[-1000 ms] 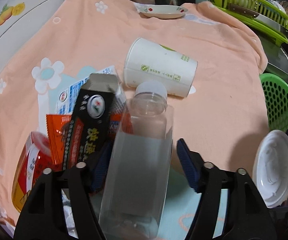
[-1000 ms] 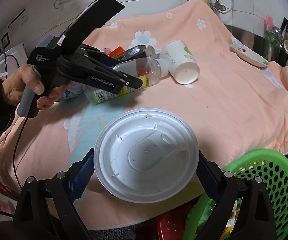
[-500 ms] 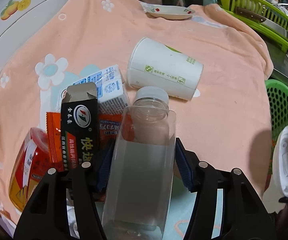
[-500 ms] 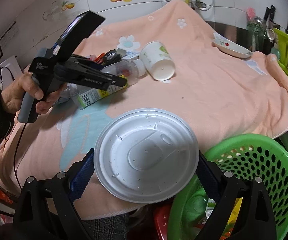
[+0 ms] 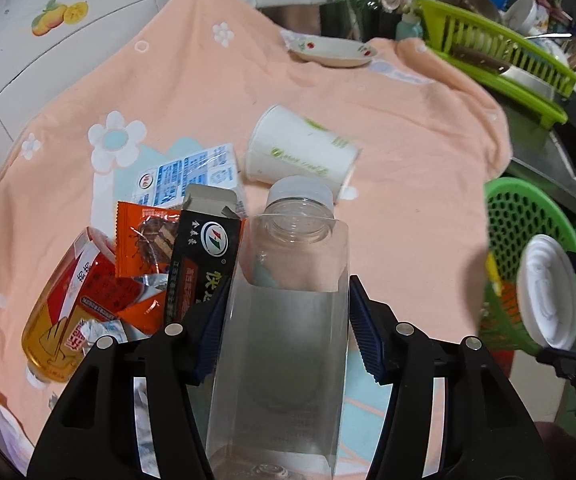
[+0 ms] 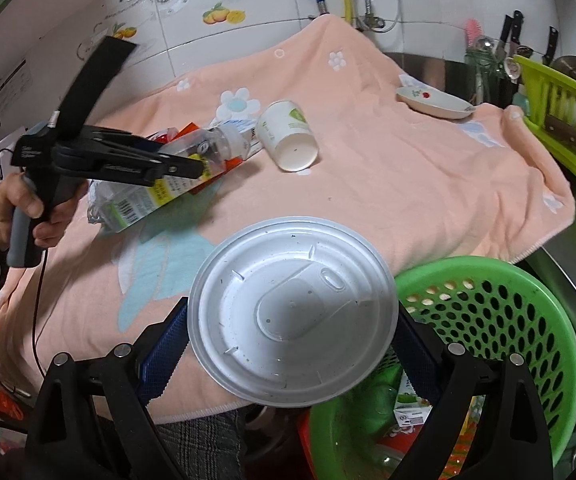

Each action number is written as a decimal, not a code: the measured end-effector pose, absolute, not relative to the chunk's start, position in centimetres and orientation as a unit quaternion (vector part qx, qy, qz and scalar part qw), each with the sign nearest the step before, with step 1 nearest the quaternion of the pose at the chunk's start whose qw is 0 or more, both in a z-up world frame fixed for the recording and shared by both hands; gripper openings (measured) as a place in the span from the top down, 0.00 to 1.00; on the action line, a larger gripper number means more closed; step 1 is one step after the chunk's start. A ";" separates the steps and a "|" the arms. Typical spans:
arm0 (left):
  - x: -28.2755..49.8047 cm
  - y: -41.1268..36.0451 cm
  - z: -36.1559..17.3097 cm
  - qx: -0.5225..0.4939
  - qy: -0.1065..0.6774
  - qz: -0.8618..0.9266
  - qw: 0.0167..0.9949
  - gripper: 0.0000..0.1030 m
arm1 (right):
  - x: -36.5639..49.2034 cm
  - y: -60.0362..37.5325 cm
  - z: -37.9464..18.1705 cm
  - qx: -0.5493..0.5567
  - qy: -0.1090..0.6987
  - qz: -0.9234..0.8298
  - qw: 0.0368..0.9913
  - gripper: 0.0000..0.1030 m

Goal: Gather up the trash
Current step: 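Grasp the clear plastic bottle with the left gripper while the right gripper holds the white lid, then carry the white lid and clear bottle over the green basket and release both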

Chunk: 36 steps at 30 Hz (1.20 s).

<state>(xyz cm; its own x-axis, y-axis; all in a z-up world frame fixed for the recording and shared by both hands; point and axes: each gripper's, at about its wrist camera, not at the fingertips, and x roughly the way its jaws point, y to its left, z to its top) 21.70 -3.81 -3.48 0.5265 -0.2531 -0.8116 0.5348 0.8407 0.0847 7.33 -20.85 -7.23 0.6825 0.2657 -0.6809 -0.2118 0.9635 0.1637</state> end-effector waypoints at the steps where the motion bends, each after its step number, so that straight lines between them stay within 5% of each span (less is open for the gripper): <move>1: 21.2 -4.0 -3.1 0.163 0.425 -0.233 0.859 0.46 | 7.1 -21.2 -7.2 0.037 0.375 0.125 0.918 0.13; 36: 13.2 -16.8 -0.1 0.158 0.382 -0.381 0.827 0.46 | -0.4 -32.9 -9.7 0.091 0.387 -0.024 0.917 0.10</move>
